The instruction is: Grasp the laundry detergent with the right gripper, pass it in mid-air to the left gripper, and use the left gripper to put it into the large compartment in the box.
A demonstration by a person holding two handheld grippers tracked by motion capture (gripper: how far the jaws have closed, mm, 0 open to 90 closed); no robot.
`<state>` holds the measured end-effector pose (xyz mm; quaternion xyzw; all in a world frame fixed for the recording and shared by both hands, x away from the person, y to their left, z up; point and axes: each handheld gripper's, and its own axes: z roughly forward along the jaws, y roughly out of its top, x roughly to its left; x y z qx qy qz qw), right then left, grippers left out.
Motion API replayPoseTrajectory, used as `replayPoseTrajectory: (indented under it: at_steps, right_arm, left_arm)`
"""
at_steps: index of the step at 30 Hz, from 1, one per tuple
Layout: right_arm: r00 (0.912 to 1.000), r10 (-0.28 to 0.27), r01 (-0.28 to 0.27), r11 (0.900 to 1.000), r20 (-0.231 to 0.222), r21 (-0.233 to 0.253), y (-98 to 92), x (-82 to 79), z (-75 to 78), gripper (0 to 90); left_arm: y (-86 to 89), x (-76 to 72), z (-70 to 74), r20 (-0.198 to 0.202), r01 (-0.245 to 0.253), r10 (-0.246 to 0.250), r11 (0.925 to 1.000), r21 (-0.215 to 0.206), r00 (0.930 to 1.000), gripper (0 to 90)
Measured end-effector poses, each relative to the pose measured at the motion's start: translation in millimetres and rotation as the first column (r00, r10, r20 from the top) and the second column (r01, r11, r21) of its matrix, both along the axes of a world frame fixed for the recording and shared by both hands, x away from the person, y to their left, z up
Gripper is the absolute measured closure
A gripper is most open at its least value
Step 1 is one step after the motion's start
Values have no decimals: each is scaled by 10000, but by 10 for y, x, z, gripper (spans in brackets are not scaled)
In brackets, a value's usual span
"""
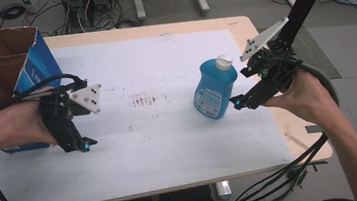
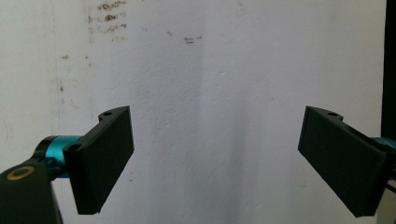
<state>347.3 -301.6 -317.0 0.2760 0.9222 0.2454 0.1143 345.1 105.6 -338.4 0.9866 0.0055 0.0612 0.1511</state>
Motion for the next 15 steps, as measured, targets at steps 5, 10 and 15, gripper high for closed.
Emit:
replayPoseTrajectory:
  at_steps: [5, 10, 15]
  right_arm:
    - [9986, -409, 388, 9975, 347, 595, 66, -46, -61, 120]
    - [9958, -693, 629, 9928, 606, 1020, 106, -71, -126, 120]
    - [9910, -1081, 963, 9854, 786, 1405, 128, -93, -193, 120]
  left_arm:
    - [-3, -7, 7, -23, -25, 25, 10000, -9, 10000, 105]
    - [11, -8, 13, 42, -39, 39, 10000, -25, 10000, 105]
    - [17, -7, 18, 34, -30, 30, 10000, -62, 10000, 105]
